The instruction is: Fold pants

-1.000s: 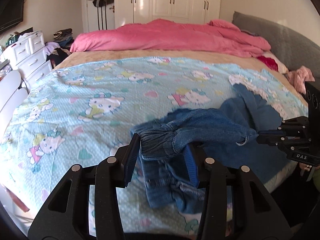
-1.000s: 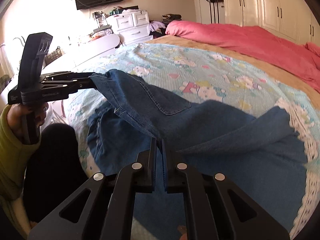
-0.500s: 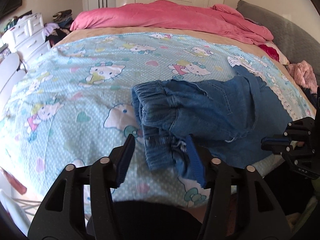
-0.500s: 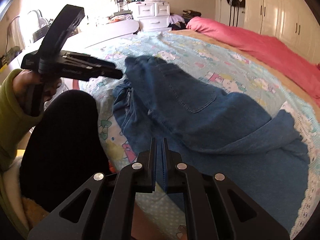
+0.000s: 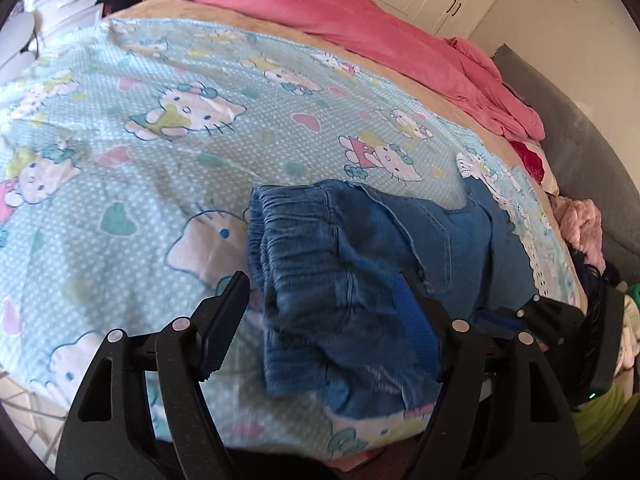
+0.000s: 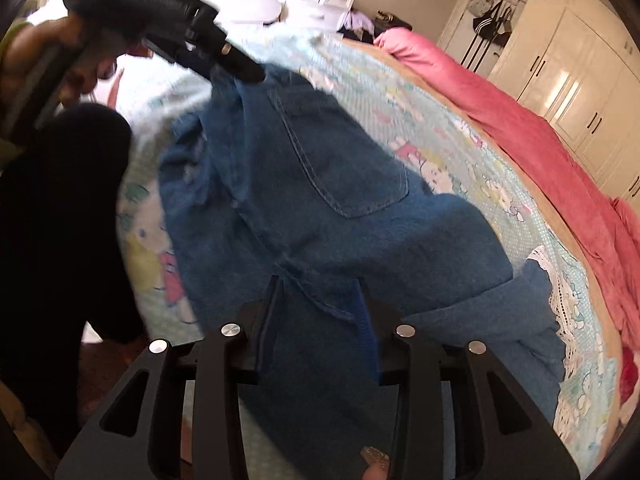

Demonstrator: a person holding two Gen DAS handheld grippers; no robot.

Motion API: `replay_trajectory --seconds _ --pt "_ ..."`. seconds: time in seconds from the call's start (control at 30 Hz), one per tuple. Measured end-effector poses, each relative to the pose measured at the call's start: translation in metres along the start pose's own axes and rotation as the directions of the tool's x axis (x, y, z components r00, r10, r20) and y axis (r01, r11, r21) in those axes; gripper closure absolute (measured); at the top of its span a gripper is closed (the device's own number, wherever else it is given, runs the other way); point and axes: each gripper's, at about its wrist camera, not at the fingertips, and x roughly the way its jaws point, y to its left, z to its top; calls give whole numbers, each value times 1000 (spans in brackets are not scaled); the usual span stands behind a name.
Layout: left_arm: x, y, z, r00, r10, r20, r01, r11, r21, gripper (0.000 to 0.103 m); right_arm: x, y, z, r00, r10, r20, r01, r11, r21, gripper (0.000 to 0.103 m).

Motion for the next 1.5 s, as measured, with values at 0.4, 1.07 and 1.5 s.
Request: replay_trajectory --seconds 0.4,1.07,1.5 --pt "-19 -1 -4 997 -46 67 47 999 -16 69 -27 -21 3 987 101 128 -121 979 161 99" --pt "-74 -32 -22 978 105 180 -126 986 108 42 -44 5 -8 947 309 89 -319 938 140 81" --pt "5 -55 -37 983 181 -4 -177 965 196 47 -15 -30 -20 983 182 -36 -159 926 343 79"
